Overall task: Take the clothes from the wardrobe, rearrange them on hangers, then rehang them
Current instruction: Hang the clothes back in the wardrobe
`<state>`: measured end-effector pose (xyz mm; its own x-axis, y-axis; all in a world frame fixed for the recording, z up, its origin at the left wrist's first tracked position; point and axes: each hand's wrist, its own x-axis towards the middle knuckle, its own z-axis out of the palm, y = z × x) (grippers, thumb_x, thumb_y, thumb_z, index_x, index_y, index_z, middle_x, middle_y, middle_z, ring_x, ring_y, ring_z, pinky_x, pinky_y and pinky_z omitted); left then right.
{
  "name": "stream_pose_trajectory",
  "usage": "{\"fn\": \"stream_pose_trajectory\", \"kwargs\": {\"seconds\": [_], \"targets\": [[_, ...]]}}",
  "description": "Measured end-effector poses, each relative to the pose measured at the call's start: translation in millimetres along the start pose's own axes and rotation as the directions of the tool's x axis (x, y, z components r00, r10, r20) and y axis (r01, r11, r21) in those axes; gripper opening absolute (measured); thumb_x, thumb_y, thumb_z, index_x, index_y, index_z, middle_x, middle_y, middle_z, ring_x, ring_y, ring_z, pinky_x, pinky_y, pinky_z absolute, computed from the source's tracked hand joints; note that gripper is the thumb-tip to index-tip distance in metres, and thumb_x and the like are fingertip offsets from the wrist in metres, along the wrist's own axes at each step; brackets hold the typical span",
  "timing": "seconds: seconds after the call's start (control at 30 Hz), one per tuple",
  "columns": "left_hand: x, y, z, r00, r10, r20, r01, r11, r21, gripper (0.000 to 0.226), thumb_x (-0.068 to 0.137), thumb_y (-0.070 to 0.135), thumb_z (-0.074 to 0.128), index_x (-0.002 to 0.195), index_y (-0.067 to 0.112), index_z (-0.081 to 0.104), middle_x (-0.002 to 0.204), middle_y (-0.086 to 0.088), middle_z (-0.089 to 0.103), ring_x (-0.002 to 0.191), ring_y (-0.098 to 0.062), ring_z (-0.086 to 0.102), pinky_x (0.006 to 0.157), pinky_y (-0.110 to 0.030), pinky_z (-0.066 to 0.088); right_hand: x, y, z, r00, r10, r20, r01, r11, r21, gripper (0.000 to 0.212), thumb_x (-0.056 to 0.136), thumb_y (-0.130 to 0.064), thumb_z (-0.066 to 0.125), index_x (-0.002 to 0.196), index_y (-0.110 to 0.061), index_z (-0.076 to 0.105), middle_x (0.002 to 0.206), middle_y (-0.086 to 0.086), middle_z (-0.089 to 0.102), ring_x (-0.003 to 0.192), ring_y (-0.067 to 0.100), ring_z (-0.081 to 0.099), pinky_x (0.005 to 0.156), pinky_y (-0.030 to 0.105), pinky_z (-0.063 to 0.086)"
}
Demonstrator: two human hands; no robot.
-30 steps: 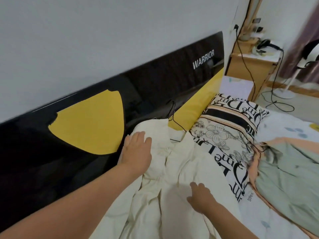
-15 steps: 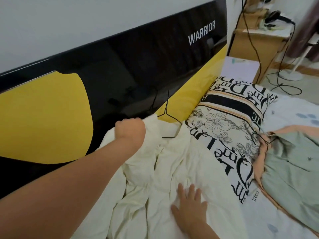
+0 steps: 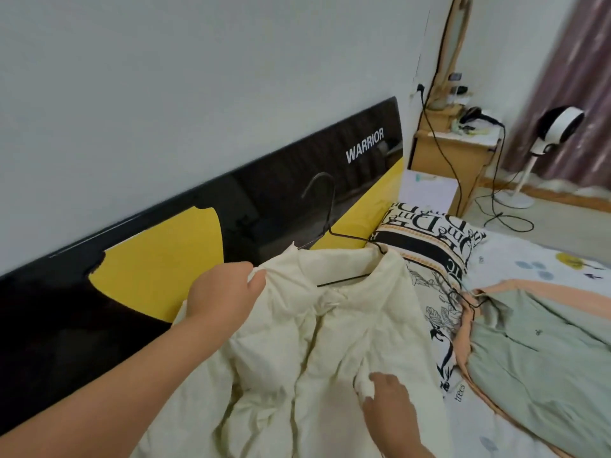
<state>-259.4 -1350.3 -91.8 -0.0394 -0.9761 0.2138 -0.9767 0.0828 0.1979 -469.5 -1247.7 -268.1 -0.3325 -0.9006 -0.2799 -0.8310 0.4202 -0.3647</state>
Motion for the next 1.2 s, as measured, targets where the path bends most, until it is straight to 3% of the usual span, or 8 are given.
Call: {"fn": "stream_pose_trajectory", "kwargs": {"seconds": [0.1, 0.23, 0.5, 0.6, 0.73, 0.83, 1.0, 1.2], "targets": [[-33.8, -3.2, -38.1, 0.994, 0.054, -0.097, -0.055, 0.998, -0.008, 0.044, 0.097, 0.038, 0.035, 0.058, 0.018, 0.030, 0.054, 0.001, 0.037, 0.047, -0.013, 0.030, 0.044, -0.028, 0.015, -32.0, -11.5, -41.5, 0.955, 0.065, -0.289, 0.011, 0.967, 0.253, 0.039, 0.092, -0.018, 0.046, 0.131, -0.021, 0.043, 0.132, 0.002, 0.045, 0.121, 0.020, 0.041, 0.093, 0.032, 0.038], [-79.3, -6.9, -90.6, 0.966, 0.125, -0.226, -0.151, 0.983, -0.101, 0.045, 0.095, 0.035, 0.039, 0.056, 0.017, 0.026, 0.049, 0.000, 0.032, 0.046, -0.016, 0.025, 0.044, -0.029, 0.012, -83.3, -22.2, -113.4, 0.784, 0.170, -0.597, 0.171, 0.866, 0.471, 0.044, 0.088, -0.008, 0.051, 0.132, -0.006, 0.044, 0.128, 0.014, 0.047, 0.121, 0.027, 0.040, 0.098, 0.036, 0.034], [-184.6, -25.7, -198.6, 0.824, 0.314, -0.472, -0.432, 0.887, -0.163, 0.044, 0.082, 0.048, 0.030, 0.052, 0.016, 0.030, 0.041, 0.003, 0.026, 0.041, -0.023, 0.028, 0.043, -0.019, 0.014, -215.5, -24.6, -251.4, 0.441, 0.006, -0.897, 0.462, 0.856, 0.233, 0.046, 0.097, -0.017, 0.042, 0.141, -0.005, 0.035, 0.143, 0.015, 0.039, 0.134, 0.029, 0.032, 0.111, 0.039, 0.025], [-216.7, -31.6, -227.1, 0.785, 0.342, -0.517, -0.485, 0.858, -0.168, 0.048, 0.083, 0.048, 0.029, 0.052, 0.012, 0.037, 0.042, 0.002, 0.033, 0.039, -0.024, 0.036, 0.042, -0.017, 0.015, -265.4, -16.2, -283.7, 0.408, -0.135, -0.903, 0.506, 0.857, 0.101, 0.030, 0.094, -0.022, 0.037, 0.096, -0.008, 0.063, 0.093, 0.010, 0.062, 0.092, 0.030, 0.053, 0.075, 0.032, 0.032], [-254.6, -35.6, -253.2, 0.760, 0.374, -0.531, -0.518, 0.843, -0.148, 0.047, 0.083, 0.046, 0.030, 0.052, 0.010, 0.035, 0.041, 0.003, 0.029, 0.038, -0.027, 0.034, 0.045, -0.016, 0.017, -322.4, -2.9, -307.6, 0.412, -0.178, -0.894, 0.539, 0.838, 0.081, 0.030, 0.094, -0.006, 0.048, 0.066, -0.016, 0.051, 0.057, -0.002, 0.045, 0.061, 0.024, 0.043, 0.057, 0.032, 0.028], [-280.4, -34.3, -271.1, 0.707, 0.435, -0.558, -0.562, 0.824, -0.071, 0.047, 0.084, 0.038, 0.032, 0.050, 0.006, 0.037, 0.038, -0.004, 0.033, 0.034, -0.024, 0.031, 0.044, -0.014, 0.015, -358.3, -1.5, -325.1, 0.385, -0.197, -0.902, 0.555, 0.830, 0.056, 0.038, 0.093, -0.007, 0.051, 0.060, -0.026, 0.050, 0.048, -0.004, 0.043, 0.050, 0.017, 0.038, 0.052, 0.031, 0.029], [-323.5, -17.0, -308.6, 0.679, 0.412, -0.607, -0.553, 0.832, -0.054, 0.042, 0.085, 0.037, 0.031, 0.051, 0.012, 0.036, 0.039, 0.005, 0.025, 0.038, -0.020, 0.027, 0.047, -0.014, 0.017, -403.4, 3.2, -357.6, 0.325, -0.365, -0.872, 0.574, 0.809, -0.125, 0.026, 0.094, -0.008, 0.049, 0.075, 0.005, 0.060, 0.053, 0.017, 0.052, 0.051, 0.032, 0.049, 0.054, 0.040, 0.042], [-386.3, 11.4, -337.6, 0.682, 0.370, -0.631, -0.491, 0.871, -0.020, 0.051, 0.084, 0.043, 0.030, 0.055, 0.004, 0.046, 0.043, 0.006, 0.028, 0.039, -0.024, 0.033, 0.044, -0.023, 0.027, -444.1, 34.5, -394.9, 0.433, -0.455, -0.779, 0.701, 0.713, -0.027, 0.040, 0.097, -0.013, 0.045, 0.058, -0.003, 0.042, 0.046, -0.007, 0.029, 0.043, 0.010, 0.027, 0.044, 0.026, 0.022]]}}
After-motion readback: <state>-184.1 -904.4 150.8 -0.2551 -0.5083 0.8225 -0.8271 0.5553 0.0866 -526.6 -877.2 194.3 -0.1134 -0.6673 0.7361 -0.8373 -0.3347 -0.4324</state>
